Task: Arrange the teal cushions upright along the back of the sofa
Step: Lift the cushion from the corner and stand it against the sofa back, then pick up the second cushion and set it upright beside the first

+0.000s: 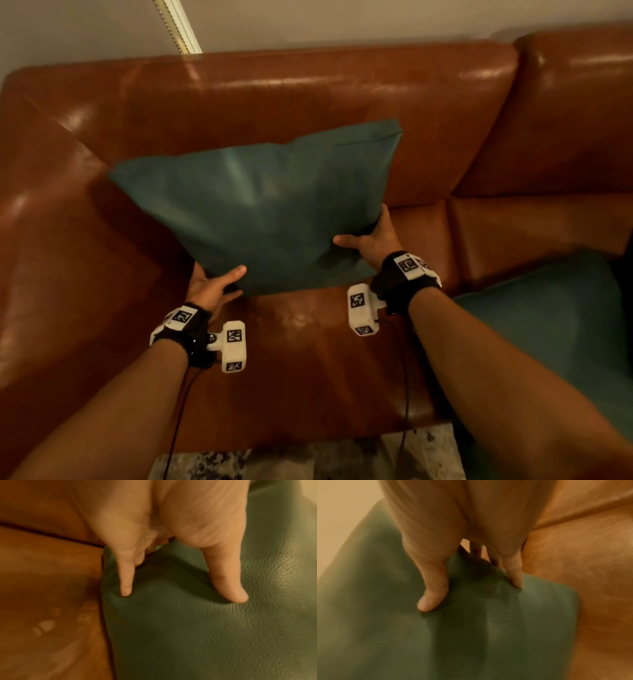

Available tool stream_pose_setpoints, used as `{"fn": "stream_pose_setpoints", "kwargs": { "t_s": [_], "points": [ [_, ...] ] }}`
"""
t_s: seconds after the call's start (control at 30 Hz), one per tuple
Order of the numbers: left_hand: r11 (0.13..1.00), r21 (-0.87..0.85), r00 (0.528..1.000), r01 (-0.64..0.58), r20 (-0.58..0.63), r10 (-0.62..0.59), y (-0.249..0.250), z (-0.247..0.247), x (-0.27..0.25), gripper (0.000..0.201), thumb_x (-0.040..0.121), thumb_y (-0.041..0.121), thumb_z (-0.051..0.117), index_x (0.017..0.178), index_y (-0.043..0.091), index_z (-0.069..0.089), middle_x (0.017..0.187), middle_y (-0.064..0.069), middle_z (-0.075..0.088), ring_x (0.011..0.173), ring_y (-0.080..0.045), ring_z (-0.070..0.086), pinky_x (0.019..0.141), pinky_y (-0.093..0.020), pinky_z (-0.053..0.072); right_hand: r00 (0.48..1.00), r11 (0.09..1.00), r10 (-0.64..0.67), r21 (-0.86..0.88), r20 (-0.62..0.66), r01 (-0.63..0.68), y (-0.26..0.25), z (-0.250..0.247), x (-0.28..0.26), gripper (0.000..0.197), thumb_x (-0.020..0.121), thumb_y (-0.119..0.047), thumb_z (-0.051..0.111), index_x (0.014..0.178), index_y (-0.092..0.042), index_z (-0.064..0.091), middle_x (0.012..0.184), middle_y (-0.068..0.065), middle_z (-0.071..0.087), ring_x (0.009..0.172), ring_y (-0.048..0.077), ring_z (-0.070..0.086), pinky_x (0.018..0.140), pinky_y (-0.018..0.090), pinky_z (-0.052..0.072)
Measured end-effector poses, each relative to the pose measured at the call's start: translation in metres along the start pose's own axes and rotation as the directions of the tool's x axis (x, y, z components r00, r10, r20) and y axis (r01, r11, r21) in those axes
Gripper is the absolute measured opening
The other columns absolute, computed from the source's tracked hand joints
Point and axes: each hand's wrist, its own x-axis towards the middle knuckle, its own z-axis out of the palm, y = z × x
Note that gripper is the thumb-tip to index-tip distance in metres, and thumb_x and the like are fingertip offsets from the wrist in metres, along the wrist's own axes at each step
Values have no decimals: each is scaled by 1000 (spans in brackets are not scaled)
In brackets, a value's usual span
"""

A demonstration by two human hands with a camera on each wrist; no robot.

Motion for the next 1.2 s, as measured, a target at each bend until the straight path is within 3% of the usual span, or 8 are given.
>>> {"fn": "stream_pose_setpoints", "kwargs": {
  "t_s": [0.2,0.27,0.4,0.53,0.77,0.93,1.1,1.2],
  "points": [
    [999,31,1000,18,2,-18,4,0,15,71,77,2,70,130,38,40,128,4,53,119,-29,49,95,-57,44,997,999,35,-37,63,-33,9,-8,8,118,57,-11,89,147,-23,15,146,0,38,132,22,40,109,47,38],
    [999,48,1000,17,-16,-16,3,0,13,71,77,4,72,131,37,40,127,3,53,118,-29,50,94,-57,45,982,951,100,-307,160,-46,23,-28,3,123,59,-12,88,150,-21,6,150,-1,33,138,23,35,112,46,33],
    [997,74,998,11,-66,-6,0,3,2,78,74,11,76,136,38,36,128,4,52,116,-28,51,91,-55,48,855,351,518,-911,-1,-214,71,-92,-20,131,42,-36,92,150,-31,17,157,7,28,138,38,34,108,55,34],
    [998,67,994,-14,-109,21,-8,17,-23,85,78,15,74,141,45,26,139,5,46,116,-26,51,89,-53,49,835,88,550,-993,-23,-85,102,-135,-40,83,71,-42,77,143,-31,37,154,5,33,145,31,21,115,63,3],
    [987,89,985,136,-120,-125,-35,100,-105,83,82,21,70,149,29,21,137,-5,51,120,-26,52,84,-43,52,971,225,213,-973,104,55,65,-180,-63,44,86,-46,57,128,-35,54,133,0,58,124,28,52,114,60,17],
    [937,346,962,52,234,-139,-42,191,-183,59,74,28,76,127,29,51,121,-9,60,105,-20,57,82,-36,47,979,527,-182,-833,86,171,-14,-240,-91,30,83,-37,65,110,-24,66,117,9,65,110,34,58,99,48,41],
    [807,567,841,-163,508,-187,-42,212,-225,126,29,57,87,141,29,36,135,-3,48,128,-16,45,108,-33,37,941,816,-328,-526,-79,240,-86,-297,-110,10,85,-26,66,92,-33,67,102,2,68,102,26,61,95,42,47],
    [761,580,782,-289,602,-162,-30,213,-235,143,26,50,91,147,29,16,139,11,40,129,-6,40,101,-13,36,928,905,-337,-326,-160,273,-113,-317,-119,9,88,-20,63,94,-26,66,100,4,65,100,25,61,93,42,48]
  ]
}}
